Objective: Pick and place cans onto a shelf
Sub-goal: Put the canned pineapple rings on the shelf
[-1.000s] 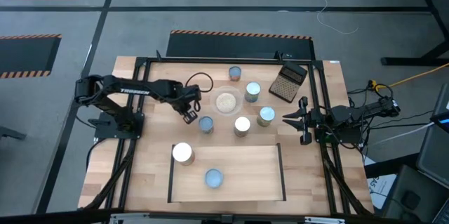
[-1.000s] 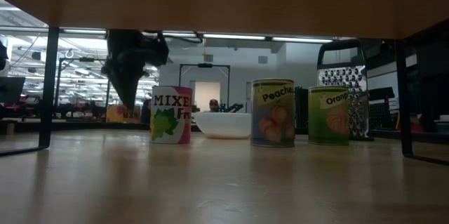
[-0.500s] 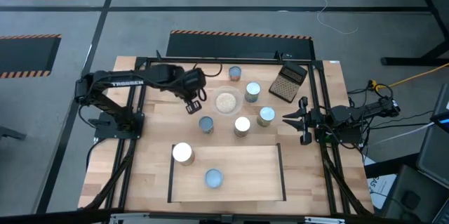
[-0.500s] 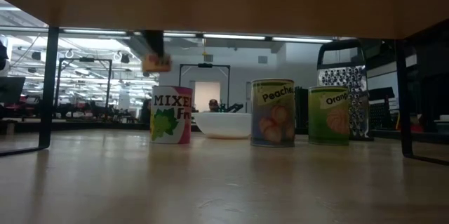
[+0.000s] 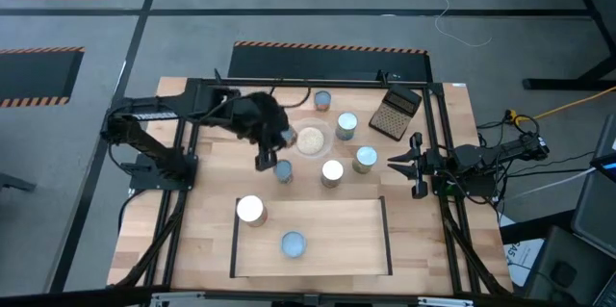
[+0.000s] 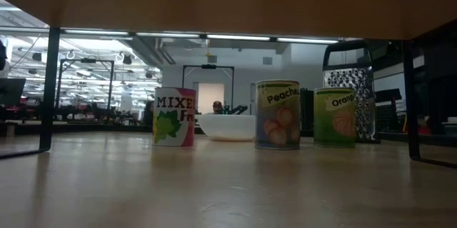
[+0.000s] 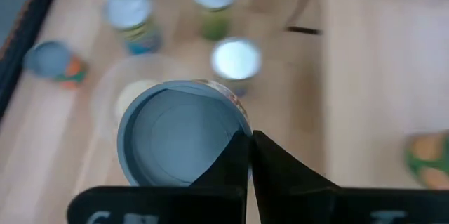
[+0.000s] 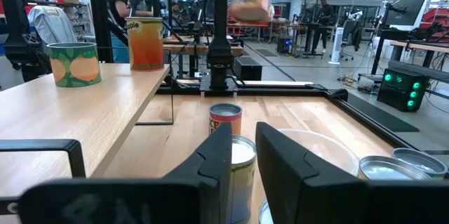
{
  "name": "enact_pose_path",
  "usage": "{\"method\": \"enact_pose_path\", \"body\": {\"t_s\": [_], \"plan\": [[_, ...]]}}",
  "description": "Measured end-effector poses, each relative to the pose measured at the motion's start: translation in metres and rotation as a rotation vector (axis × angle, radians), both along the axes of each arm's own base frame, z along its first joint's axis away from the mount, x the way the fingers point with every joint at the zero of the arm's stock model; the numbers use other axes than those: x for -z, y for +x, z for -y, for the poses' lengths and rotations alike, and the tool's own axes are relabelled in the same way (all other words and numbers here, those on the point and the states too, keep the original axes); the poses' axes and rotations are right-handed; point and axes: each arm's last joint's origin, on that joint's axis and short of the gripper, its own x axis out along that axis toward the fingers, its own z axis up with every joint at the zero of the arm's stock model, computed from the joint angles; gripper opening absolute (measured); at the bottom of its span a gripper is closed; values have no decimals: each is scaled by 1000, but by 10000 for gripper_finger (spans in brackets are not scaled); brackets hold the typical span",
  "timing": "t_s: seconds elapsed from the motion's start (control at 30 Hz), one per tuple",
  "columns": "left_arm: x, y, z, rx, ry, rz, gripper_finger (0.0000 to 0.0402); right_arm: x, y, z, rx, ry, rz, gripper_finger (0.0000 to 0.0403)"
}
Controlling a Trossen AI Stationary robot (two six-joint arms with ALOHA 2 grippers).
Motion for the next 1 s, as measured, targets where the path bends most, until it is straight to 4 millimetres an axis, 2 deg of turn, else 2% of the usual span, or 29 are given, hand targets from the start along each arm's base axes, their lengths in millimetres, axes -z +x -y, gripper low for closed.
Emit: {"method": "enact_pose_path", "body": {"t_s": [0.13,0.4,0.73,1.0], "plan": [[-6,-2,33,72,-36,20,0,0,0,0,0,0,0,71],[-5,-12,92,175,-87,22,0,0,0,0,0,0,0,71],[-3,-25,150,269,-127,54,0,0,0,0,0,3,0,71],[12,-29,188,313,-168,0,0,0,0,0,0,3,0,71]]}}
